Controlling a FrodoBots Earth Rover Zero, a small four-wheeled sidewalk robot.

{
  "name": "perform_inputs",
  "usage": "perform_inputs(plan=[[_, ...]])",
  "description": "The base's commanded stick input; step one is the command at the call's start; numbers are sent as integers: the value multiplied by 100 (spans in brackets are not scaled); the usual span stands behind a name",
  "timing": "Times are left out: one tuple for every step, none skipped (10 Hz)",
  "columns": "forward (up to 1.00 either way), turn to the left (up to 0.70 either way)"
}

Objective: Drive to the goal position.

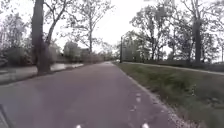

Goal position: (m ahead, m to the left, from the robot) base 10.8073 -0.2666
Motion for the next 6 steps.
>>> perform_inputs(plan=[[100,0],[100,0],[100,0],[100,0],[100,0],[100,0]])
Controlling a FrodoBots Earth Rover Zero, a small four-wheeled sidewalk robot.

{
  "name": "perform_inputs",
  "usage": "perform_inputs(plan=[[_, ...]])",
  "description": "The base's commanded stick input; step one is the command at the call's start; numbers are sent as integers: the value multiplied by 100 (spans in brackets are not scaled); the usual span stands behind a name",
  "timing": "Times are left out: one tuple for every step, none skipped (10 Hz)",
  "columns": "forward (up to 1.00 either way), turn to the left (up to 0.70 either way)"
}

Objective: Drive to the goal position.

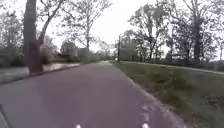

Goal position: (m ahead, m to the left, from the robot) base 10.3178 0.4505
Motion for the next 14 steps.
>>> perform_inputs(plan=[[100,0],[100,0],[100,0],[100,0],[100,0],[100,0],[100,0],[100,0],[100,0],[100,0],[100,0],[100,0],[100,0],[100,0]])
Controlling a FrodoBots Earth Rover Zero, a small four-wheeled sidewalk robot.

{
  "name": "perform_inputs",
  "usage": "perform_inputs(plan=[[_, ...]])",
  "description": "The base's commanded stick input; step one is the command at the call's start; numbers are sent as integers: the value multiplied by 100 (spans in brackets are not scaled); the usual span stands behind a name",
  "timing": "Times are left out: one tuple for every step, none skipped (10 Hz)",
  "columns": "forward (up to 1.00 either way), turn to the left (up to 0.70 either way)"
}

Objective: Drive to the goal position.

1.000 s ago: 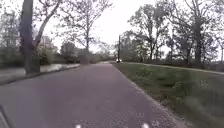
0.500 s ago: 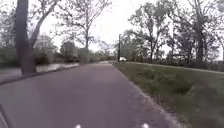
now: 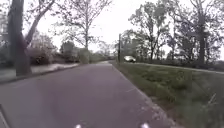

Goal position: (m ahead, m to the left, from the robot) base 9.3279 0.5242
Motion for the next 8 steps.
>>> perform_inputs(plan=[[100,0],[100,0],[100,0],[100,0],[100,0],[100,0],[100,0],[100,0]])
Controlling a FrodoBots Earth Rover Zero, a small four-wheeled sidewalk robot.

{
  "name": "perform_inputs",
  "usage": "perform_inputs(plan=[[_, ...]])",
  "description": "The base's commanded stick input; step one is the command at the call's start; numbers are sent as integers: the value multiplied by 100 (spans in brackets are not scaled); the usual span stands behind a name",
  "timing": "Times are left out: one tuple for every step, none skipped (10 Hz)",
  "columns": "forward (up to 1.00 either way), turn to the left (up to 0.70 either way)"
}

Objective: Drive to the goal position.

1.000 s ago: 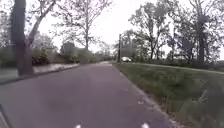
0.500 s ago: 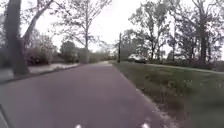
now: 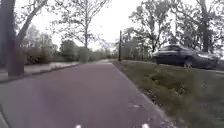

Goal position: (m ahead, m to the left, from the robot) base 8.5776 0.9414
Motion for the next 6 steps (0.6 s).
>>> perform_inputs(plan=[[100,0],[100,0],[100,0],[100,0],[100,0],[100,0]])
